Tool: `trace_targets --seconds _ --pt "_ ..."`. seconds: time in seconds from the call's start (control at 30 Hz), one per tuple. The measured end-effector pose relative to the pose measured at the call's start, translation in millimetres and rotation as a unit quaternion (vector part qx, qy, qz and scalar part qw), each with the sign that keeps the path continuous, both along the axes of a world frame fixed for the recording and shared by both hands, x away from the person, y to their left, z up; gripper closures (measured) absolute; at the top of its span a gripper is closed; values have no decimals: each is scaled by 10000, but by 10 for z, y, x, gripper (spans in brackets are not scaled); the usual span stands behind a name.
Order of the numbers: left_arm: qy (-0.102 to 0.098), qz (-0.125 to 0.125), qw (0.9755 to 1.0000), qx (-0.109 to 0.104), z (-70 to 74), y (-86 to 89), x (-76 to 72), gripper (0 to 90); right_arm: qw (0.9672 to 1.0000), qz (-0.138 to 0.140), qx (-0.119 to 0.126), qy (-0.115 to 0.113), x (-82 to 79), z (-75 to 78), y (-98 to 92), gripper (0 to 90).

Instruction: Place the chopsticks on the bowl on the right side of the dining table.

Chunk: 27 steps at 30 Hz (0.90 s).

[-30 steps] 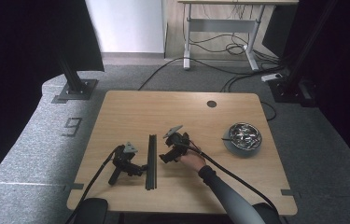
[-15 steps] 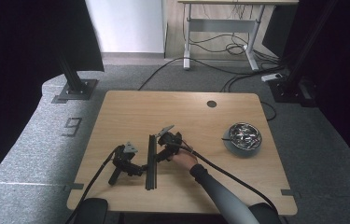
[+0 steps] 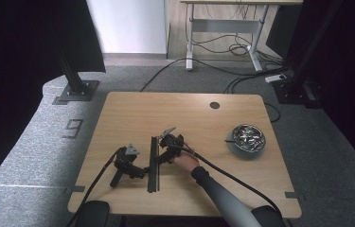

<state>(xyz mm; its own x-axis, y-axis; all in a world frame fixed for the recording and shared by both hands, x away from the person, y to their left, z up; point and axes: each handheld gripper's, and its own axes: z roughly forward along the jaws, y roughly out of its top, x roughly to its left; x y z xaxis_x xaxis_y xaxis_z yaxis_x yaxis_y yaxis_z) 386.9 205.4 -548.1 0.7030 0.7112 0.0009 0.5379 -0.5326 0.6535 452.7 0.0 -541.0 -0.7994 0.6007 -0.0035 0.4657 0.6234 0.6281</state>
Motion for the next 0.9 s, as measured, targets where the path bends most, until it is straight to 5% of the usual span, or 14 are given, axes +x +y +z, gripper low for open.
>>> trace_targets --seconds 0.9 --pt "4 8 10000 -6 0 -1 -1 0 9988 -481 -96 -80 181 -38 -189 0"
